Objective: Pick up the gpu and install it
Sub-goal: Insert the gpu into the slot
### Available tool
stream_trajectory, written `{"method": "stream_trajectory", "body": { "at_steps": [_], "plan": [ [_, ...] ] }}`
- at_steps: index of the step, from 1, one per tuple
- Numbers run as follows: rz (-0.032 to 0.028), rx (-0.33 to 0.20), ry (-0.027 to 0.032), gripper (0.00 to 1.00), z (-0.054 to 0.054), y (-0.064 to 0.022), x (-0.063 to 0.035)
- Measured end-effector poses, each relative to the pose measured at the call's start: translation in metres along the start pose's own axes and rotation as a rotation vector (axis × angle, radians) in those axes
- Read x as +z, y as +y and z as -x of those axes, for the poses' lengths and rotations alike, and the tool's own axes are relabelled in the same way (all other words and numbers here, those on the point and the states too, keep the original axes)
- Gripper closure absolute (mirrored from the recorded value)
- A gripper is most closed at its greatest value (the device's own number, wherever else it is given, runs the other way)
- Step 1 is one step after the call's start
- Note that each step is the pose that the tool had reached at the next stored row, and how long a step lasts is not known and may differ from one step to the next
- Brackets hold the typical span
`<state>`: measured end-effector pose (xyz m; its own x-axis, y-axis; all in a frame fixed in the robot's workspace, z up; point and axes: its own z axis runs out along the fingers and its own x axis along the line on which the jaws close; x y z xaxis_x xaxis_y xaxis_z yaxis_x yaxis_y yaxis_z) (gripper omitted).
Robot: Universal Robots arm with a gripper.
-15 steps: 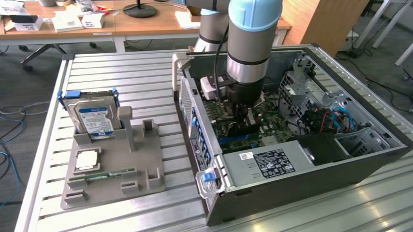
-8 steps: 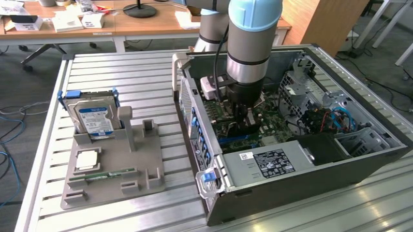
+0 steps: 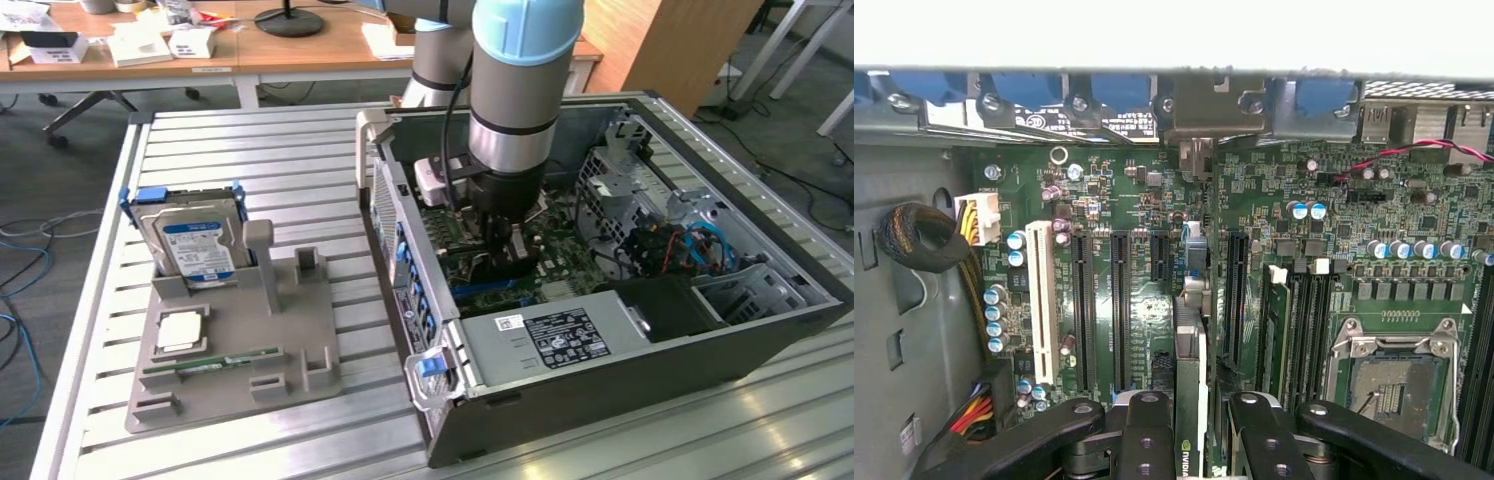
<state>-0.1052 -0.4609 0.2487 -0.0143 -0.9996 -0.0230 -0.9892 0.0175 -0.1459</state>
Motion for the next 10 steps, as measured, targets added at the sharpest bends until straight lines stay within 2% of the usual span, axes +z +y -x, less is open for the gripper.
{"method": "stream_trajectory", "body": {
  "at_steps": [10],
  "plan": [
    [0.0002, 0.000, 0.0003, 0.74, -0.0001, 0.0003, 0.0017]
  ]
}}
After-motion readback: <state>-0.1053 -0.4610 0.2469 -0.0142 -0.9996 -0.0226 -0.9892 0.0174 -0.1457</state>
